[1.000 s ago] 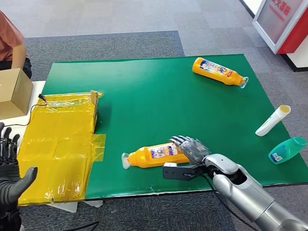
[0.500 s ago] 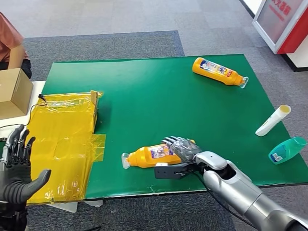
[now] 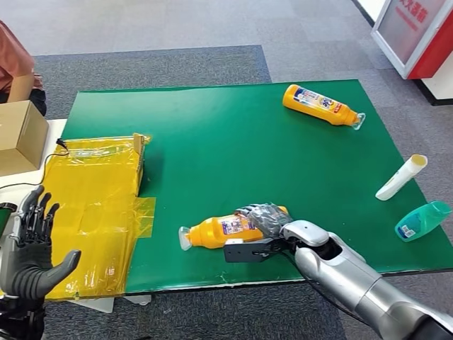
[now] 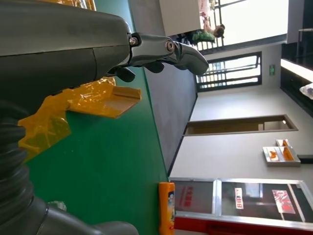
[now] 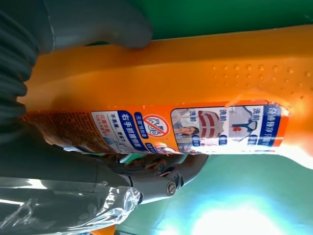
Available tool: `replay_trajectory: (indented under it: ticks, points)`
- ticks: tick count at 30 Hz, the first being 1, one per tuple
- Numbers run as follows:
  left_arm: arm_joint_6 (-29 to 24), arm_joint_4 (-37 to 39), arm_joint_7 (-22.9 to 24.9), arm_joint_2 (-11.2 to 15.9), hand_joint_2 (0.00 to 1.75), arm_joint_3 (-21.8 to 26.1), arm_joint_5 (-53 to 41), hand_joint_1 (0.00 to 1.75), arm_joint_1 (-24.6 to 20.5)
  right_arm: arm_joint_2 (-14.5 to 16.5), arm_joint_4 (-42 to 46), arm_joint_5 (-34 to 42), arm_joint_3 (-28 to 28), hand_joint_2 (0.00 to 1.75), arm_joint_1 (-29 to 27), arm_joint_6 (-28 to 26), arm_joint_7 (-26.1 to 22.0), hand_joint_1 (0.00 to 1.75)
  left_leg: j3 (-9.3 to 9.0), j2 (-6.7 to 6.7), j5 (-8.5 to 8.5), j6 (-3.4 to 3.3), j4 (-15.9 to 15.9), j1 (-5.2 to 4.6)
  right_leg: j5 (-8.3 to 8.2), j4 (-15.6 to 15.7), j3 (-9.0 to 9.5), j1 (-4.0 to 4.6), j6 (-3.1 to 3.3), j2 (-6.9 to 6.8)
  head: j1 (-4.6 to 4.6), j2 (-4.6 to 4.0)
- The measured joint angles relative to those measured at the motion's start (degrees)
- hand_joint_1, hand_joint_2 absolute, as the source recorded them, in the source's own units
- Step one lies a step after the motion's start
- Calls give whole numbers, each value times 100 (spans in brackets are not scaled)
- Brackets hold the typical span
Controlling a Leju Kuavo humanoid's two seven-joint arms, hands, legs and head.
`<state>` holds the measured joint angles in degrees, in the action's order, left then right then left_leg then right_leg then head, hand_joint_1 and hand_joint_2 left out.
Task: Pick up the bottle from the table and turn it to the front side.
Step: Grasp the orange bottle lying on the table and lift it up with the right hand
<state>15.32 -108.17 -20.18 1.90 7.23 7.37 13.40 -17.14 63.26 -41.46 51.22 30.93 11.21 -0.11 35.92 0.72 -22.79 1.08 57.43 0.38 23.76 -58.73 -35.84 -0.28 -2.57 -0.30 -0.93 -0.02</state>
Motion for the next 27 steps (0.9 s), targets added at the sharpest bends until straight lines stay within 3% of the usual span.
replay_trajectory:
  ticks: [20,27]
  points:
    - [6,72,-18,-2,175,1,49,0,1,-5,-51,183,108,175,110,42,-15,175,-2,0,0,0,0,0,0,0,1,0,0,0,-1,0]
    - [10,72,-19,-2,175,10,110,0,29,-135,68,778,-99,175,-41,-118,-47,175,-1,0,0,0,0,0,0,0,0,0,0,-1,0,0]
